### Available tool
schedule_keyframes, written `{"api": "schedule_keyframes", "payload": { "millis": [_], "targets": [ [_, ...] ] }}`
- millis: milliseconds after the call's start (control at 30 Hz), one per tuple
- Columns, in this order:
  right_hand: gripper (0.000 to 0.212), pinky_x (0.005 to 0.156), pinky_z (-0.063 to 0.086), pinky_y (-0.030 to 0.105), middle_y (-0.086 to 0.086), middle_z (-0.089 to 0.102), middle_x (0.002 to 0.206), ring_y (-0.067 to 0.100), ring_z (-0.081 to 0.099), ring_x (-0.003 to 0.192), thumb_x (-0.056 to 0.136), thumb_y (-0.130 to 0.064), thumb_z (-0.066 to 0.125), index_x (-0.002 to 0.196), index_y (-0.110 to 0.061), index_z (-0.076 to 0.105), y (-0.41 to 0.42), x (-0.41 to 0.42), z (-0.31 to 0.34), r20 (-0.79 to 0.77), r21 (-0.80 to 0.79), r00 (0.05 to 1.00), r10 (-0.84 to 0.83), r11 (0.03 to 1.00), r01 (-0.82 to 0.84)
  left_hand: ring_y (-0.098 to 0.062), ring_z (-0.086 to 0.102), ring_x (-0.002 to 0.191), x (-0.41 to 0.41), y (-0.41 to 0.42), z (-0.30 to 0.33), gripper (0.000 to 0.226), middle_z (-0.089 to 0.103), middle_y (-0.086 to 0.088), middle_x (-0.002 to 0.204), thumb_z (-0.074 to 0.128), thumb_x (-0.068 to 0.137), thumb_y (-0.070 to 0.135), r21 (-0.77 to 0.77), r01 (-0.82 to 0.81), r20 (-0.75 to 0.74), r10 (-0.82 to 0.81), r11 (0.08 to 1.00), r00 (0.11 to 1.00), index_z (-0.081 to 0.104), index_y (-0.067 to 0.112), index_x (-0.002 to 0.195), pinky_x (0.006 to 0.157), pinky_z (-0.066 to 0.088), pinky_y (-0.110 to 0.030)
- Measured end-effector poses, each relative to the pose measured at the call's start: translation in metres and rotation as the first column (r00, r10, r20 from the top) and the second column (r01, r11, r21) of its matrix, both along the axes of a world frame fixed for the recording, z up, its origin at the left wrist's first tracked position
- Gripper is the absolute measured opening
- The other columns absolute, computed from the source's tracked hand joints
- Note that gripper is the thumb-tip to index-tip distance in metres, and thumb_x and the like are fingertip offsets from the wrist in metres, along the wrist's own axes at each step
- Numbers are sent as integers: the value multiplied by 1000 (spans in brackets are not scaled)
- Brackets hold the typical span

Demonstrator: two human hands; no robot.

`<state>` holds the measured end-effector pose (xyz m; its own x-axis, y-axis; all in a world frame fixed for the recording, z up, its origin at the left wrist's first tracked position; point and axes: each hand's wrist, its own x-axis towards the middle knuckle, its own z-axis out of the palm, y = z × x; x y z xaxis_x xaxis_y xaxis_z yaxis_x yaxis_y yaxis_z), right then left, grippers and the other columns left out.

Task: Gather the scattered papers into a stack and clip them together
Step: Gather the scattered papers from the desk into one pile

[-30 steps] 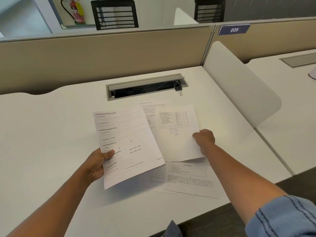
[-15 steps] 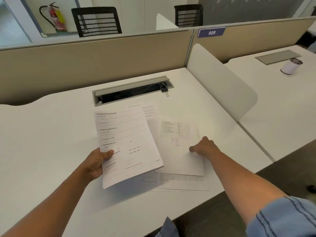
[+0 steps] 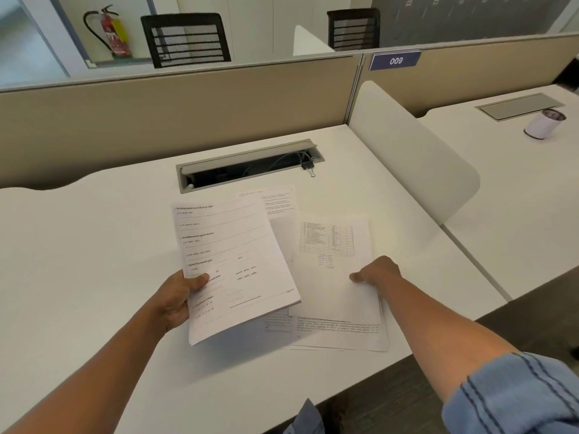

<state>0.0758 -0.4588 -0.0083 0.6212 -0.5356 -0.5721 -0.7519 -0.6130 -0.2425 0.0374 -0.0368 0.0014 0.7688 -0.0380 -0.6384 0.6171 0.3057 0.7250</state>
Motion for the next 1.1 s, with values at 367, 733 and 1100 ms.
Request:
{"api": "schedule_keyframes", "payload": {
  "millis": [367, 733, 1100],
  "targets": [
    [61, 82, 51, 34, 11, 64, 126, 31, 63, 106, 80, -4, 78, 135, -11, 51, 16, -3, -4, 324, 344, 908, -266, 927, 148, -36, 71, 102, 0, 3, 0, 42, 75, -11, 119, 53, 99, -4, -6, -26, 3, 26, 1000, 1000, 59, 14, 137, 75, 62, -46],
    [12, 66, 45, 27, 2, 66, 87, 24, 58, 75, 97, -12, 57, 96, -9, 69, 12, 39, 33, 594, 370, 766, -247, 929, 12, -38, 69, 106, 1, 16, 3, 45, 71, -14, 127, 53, 99, -5, 4, -70, 14, 70, 998, 997, 58, 14, 139, 83, 57, -50],
    [25, 63, 39, 30, 1, 57, 73, 23, 48, 67, 97, -16, 53, 73, -13, 57, 19, 53, 37, 610, 307, 783, -126, 948, -87, -37, 69, 105, 1, 31, 4, 44, 71, -14, 128, 54, 99, -6, 11, -111, 21, 111, 994, 994, 59, 14, 137, 82, 57, -50]
  ]
}}
